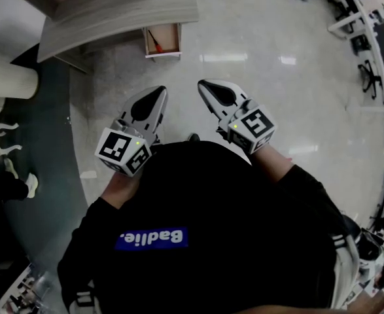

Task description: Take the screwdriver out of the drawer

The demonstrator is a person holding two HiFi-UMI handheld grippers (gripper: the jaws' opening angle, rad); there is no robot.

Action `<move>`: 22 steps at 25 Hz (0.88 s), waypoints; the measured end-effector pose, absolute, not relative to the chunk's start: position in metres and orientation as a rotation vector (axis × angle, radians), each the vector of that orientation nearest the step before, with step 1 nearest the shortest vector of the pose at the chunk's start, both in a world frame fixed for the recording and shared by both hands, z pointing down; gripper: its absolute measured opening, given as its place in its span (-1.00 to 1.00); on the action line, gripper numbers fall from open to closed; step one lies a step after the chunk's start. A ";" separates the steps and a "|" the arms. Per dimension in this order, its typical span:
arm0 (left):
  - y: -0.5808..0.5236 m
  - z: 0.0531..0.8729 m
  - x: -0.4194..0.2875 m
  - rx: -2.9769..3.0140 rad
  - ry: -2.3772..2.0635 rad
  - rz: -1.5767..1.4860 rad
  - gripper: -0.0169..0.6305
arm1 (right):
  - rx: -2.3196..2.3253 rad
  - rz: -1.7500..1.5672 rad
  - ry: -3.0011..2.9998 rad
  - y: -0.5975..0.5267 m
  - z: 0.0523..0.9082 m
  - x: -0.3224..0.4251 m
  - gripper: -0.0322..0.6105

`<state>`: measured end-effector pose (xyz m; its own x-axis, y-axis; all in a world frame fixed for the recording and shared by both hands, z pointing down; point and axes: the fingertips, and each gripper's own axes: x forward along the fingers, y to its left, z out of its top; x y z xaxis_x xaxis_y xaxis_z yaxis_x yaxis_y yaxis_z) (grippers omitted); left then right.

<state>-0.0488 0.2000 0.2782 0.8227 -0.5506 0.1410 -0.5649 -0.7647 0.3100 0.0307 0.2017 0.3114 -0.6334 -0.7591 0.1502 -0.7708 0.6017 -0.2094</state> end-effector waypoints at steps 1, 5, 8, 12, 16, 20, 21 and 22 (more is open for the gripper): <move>0.199 0.278 -0.045 2.663 -0.858 0.062 -0.96 | 1.323 0.392 -2.775 0.200 0.311 0.036 -0.81; 0.187 0.284 -0.034 2.664 -0.897 0.075 -0.96 | 1.326 0.390 -2.792 0.187 0.310 0.050 -0.81; 0.173 0.293 -0.032 2.648 -0.920 0.091 -0.96 | 1.320 0.384 -2.802 0.174 0.310 0.051 -0.81; 0.158 0.301 -0.034 2.637 -0.937 0.101 -0.95 | 1.314 0.383 -2.794 0.162 0.309 0.047 -0.81; 0.129 0.321 -0.044 2.618 -0.938 0.109 -0.95 | 1.314 0.356 -2.765 0.137 0.314 0.039 -0.81; 0.085 0.343 -0.059 2.584 -0.920 0.144 -0.95 | 1.332 0.353 -2.733 0.097 0.316 0.023 -0.81; 0.072 0.348 -0.064 2.577 -0.914 0.154 -0.95 | 1.333 0.356 -2.724 0.085 0.317 0.017 -0.81; 0.058 0.353 -0.070 2.570 -0.907 0.163 -0.95 | 1.336 0.358 -2.715 0.072 0.319 0.012 -0.81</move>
<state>-0.0698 0.0585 0.3535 0.7816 -0.5754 0.2408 -0.6233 -0.7049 0.3386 0.0117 0.0717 0.3189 -0.6119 -0.7685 0.1869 -0.7907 0.5888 -0.1677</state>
